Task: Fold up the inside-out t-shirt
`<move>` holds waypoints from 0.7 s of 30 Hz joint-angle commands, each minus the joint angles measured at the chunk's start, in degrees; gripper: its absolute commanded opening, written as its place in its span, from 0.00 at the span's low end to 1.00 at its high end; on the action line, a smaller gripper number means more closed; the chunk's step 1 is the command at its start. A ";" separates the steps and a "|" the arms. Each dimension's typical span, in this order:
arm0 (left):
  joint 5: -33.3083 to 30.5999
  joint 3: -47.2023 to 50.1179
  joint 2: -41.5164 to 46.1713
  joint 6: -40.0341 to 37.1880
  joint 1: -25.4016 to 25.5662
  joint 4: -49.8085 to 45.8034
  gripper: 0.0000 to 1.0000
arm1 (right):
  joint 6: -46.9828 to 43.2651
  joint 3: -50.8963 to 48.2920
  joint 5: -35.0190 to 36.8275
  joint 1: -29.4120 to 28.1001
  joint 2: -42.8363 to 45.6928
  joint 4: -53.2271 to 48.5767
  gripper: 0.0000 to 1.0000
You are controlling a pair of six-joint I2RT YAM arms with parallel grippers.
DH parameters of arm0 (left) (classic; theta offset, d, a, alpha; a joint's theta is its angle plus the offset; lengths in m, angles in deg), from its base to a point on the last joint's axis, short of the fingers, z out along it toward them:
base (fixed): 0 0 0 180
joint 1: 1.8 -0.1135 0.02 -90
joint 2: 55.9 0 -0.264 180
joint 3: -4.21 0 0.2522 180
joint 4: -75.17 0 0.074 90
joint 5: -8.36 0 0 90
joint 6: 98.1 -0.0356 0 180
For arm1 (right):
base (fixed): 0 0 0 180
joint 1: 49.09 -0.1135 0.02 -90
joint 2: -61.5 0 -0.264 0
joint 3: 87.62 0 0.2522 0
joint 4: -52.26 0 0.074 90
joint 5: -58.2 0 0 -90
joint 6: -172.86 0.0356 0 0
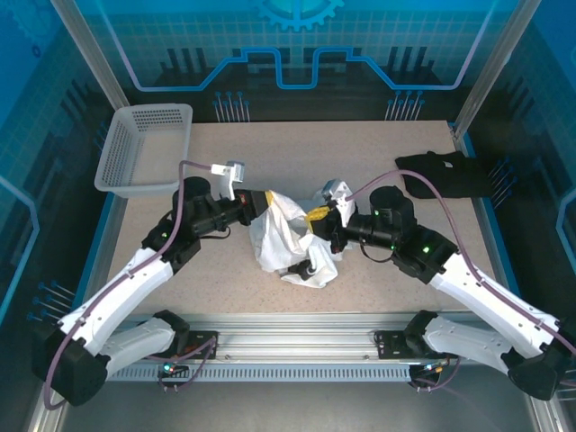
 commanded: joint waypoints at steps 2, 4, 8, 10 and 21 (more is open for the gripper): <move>-9.97 -2.24 -1.08 -2.40 -0.42 -9.56 0.20 | 10.85 1.10 -3.58 0.05 -4.90 11.22 0.00; -11.62 -1.97 0.16 -2.61 -0.31 -12.25 0.26 | 14.27 0.49 -1.75 0.12 -6.90 14.12 0.00; -12.62 0.93 4.65 -0.86 0.09 -16.06 0.39 | 18.89 0.40 0.58 -0.02 -10.90 17.91 0.00; -12.32 2.44 6.73 -0.08 1.56 -16.89 0.42 | 19.80 0.91 1.59 -0.04 -12.37 18.05 0.00; -23.48 1.68 6.12 -1.57 17.33 -21.60 0.49 | 18.83 1.57 6.88 -0.03 -12.34 14.02 0.00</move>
